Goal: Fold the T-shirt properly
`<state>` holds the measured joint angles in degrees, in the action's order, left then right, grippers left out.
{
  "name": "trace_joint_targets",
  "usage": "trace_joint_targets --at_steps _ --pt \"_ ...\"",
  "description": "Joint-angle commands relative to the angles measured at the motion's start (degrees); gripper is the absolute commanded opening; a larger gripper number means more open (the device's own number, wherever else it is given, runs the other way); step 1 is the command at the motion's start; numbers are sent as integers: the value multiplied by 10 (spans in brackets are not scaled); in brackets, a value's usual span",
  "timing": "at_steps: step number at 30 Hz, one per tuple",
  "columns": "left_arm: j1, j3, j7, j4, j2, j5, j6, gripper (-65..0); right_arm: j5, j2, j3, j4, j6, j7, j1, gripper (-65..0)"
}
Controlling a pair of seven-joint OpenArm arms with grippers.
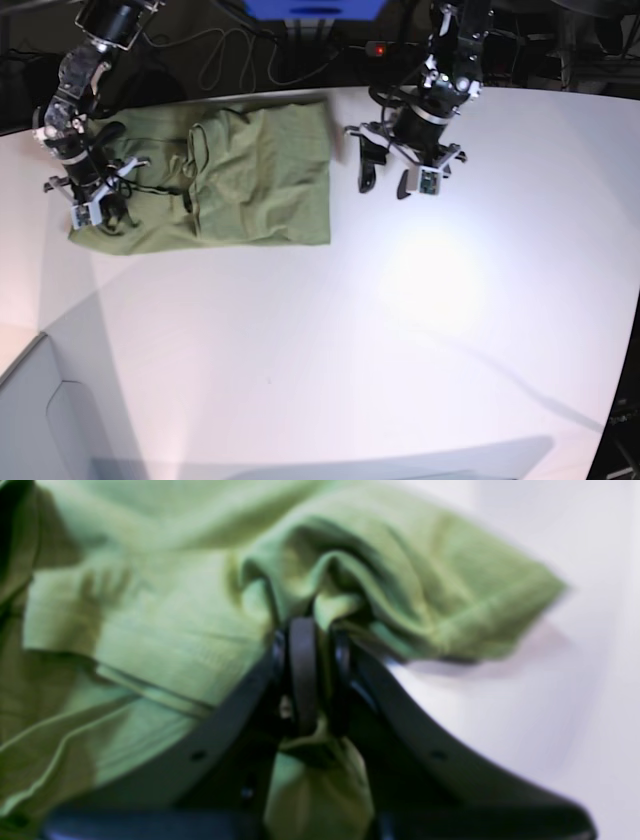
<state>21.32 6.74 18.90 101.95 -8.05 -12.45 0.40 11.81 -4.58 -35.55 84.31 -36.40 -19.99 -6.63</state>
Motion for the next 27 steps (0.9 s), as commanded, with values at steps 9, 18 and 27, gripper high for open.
trace_joint_targets --at_steps 9,18,27 --pt "-12 2 -13 -44 12 -2 -3 -300 -13 25 -1 86 -16 16 1 -650" --pt "-22 3 -12 -52 12 -2 -3 -299 -14 25 40 106 -17 17 -12 -650" --pt "-46 53 -12 -70 12 -2 0 -299 -12 41 171 221 -17 17 -48 -650"
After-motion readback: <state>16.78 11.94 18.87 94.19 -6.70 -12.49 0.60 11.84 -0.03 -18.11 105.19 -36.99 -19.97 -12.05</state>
